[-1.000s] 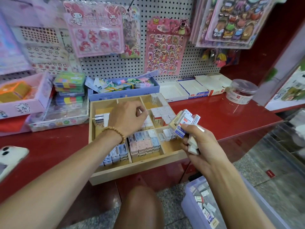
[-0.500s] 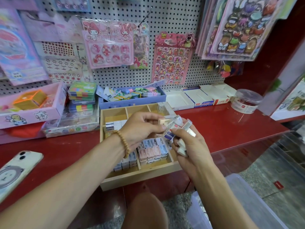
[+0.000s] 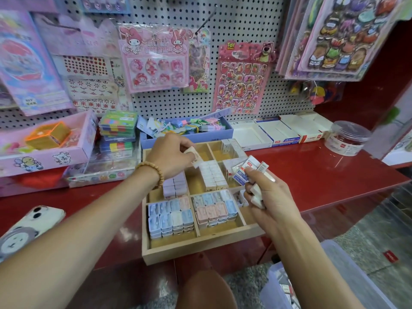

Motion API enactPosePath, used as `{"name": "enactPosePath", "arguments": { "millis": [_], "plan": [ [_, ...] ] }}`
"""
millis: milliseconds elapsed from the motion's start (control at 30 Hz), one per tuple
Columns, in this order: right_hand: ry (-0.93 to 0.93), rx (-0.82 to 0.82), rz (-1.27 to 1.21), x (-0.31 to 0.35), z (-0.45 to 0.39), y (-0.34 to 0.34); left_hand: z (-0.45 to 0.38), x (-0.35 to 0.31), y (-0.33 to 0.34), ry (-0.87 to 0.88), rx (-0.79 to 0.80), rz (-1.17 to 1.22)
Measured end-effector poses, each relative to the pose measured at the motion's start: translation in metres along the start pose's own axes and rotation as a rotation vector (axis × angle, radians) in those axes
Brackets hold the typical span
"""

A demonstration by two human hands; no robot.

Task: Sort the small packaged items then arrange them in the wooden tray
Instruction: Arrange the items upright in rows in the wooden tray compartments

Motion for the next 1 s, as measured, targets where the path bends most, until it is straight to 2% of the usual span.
{"name": "enactPosePath", "arguments": {
  "millis": [133,233,367,833,1000],
  "plan": [
    [0.013,0.017,0.058,-0.002,-0.01,0.001,-0.025,0.018,0.013,0.088,0.117,-0.305],
    [0.016,0.019,0.1,-0.004,-0.018,-0.003,-0.037,0.027,0.029,0.13,0.205,-0.428],
    [0.0,0.026,0.094,-0.004,-0.023,-0.005,-0.044,0.036,0.045,0.165,0.26,-0.449],
    [0.016,0.063,0.08,-0.009,-0.016,0.004,-0.039,0.042,0.05,0.229,0.218,-0.51],
    [0.002,0.034,0.11,-0.009,-0.021,0.006,-0.041,0.041,0.047,0.193,0.247,-0.454]
  ]
}}
Point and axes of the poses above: each hand's wrist, its own z-axis away from the middle knuckle, its own y-axis out of the palm, x = y × z, the point moved 3 cm from there along -z, towards the middle knuckle, and after that the axes turned 3 degrees about y, right-handed, at the moved point
